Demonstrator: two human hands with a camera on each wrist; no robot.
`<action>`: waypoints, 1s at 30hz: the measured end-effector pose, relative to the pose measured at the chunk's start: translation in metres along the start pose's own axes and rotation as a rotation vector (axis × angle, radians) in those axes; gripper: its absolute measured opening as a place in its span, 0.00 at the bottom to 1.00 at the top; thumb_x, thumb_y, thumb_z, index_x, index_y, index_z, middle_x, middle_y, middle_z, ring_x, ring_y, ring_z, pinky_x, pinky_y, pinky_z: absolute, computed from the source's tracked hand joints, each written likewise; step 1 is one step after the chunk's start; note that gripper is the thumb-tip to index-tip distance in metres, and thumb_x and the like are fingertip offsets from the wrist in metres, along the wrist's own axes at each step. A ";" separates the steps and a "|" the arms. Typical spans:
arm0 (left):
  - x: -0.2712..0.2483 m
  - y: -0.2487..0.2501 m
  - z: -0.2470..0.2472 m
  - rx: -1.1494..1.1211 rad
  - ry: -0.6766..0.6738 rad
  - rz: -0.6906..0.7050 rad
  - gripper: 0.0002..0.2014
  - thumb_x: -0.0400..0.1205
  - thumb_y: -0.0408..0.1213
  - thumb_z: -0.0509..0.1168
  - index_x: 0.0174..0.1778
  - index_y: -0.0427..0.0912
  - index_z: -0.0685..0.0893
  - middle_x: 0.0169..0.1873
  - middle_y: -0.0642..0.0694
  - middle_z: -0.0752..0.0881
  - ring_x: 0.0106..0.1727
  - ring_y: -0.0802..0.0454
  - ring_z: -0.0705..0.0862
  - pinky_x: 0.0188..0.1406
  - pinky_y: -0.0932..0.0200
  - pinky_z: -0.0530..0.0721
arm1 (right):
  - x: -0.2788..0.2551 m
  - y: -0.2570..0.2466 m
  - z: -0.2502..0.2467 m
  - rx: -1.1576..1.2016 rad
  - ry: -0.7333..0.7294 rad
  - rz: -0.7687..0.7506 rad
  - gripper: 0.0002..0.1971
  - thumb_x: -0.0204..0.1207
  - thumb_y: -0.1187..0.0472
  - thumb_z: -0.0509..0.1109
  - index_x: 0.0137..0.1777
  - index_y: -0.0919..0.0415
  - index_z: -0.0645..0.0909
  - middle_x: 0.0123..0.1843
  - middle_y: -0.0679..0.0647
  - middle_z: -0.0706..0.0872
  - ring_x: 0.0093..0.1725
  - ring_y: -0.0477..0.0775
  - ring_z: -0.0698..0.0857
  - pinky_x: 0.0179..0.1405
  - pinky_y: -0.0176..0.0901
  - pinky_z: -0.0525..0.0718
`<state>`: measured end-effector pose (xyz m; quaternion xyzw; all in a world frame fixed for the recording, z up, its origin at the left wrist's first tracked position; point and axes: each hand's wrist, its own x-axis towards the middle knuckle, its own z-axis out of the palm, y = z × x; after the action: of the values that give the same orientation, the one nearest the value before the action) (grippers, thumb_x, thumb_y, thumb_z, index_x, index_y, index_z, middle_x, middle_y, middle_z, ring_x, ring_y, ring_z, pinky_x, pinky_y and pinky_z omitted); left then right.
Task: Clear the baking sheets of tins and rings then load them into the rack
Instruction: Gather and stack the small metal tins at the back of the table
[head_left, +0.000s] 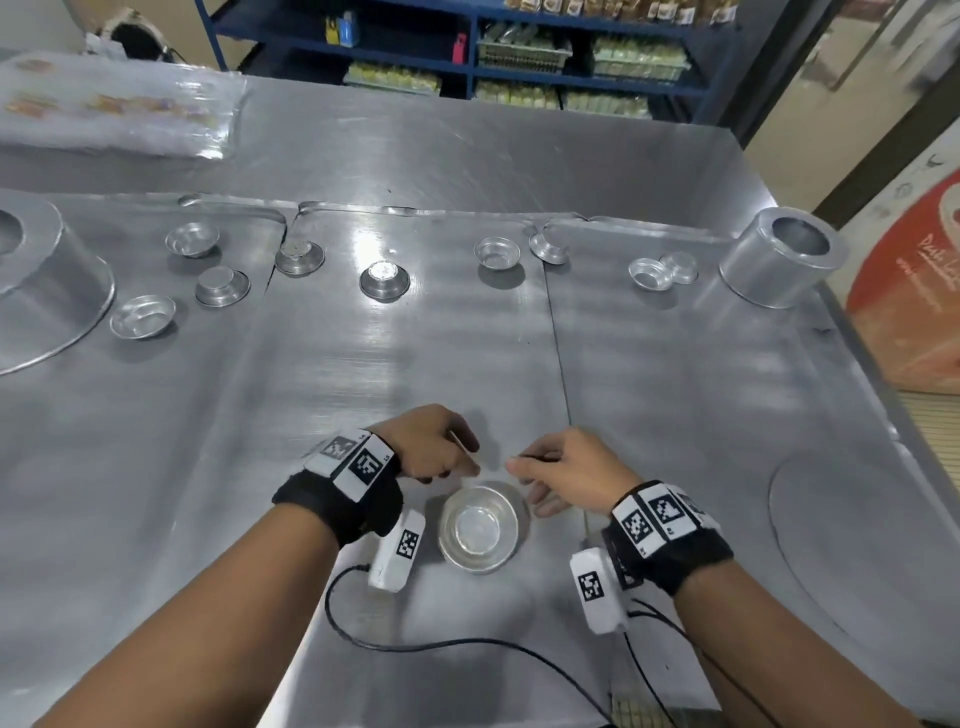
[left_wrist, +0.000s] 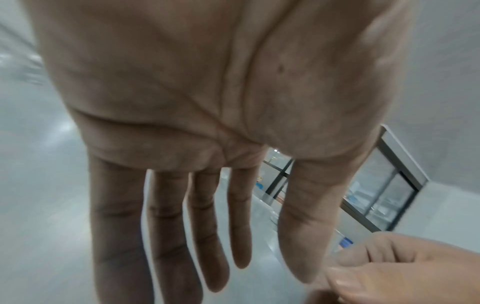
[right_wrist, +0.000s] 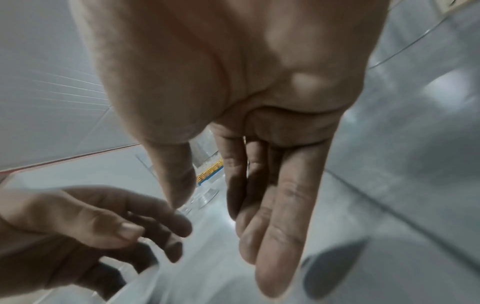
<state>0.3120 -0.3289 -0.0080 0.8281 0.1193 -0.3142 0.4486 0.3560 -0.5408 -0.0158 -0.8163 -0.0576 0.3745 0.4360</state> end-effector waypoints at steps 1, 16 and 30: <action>0.006 0.006 -0.007 0.042 0.010 0.020 0.15 0.77 0.39 0.75 0.59 0.43 0.86 0.53 0.35 0.90 0.40 0.48 0.83 0.44 0.52 0.87 | 0.005 -0.001 -0.009 -0.013 0.048 0.000 0.13 0.75 0.58 0.79 0.51 0.69 0.86 0.41 0.65 0.88 0.35 0.56 0.88 0.42 0.56 0.93; 0.161 0.184 -0.095 0.483 0.362 0.054 0.23 0.81 0.46 0.71 0.70 0.41 0.83 0.69 0.41 0.83 0.70 0.40 0.80 0.67 0.53 0.76 | 0.136 -0.021 -0.216 -0.650 0.443 -0.057 0.19 0.70 0.57 0.81 0.58 0.63 0.85 0.53 0.59 0.89 0.55 0.59 0.87 0.56 0.44 0.83; 0.299 0.174 -0.131 0.533 0.497 -0.358 0.17 0.79 0.52 0.71 0.47 0.41 0.79 0.41 0.43 0.81 0.46 0.41 0.82 0.44 0.54 0.77 | 0.278 -0.014 -0.302 -0.958 0.460 -0.050 0.39 0.62 0.32 0.78 0.63 0.62 0.77 0.61 0.59 0.84 0.62 0.62 0.82 0.53 0.46 0.76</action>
<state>0.6805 -0.3459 -0.0269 0.9323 0.2809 -0.1974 0.1139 0.7576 -0.6176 -0.0592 -0.9834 -0.1443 0.1069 0.0244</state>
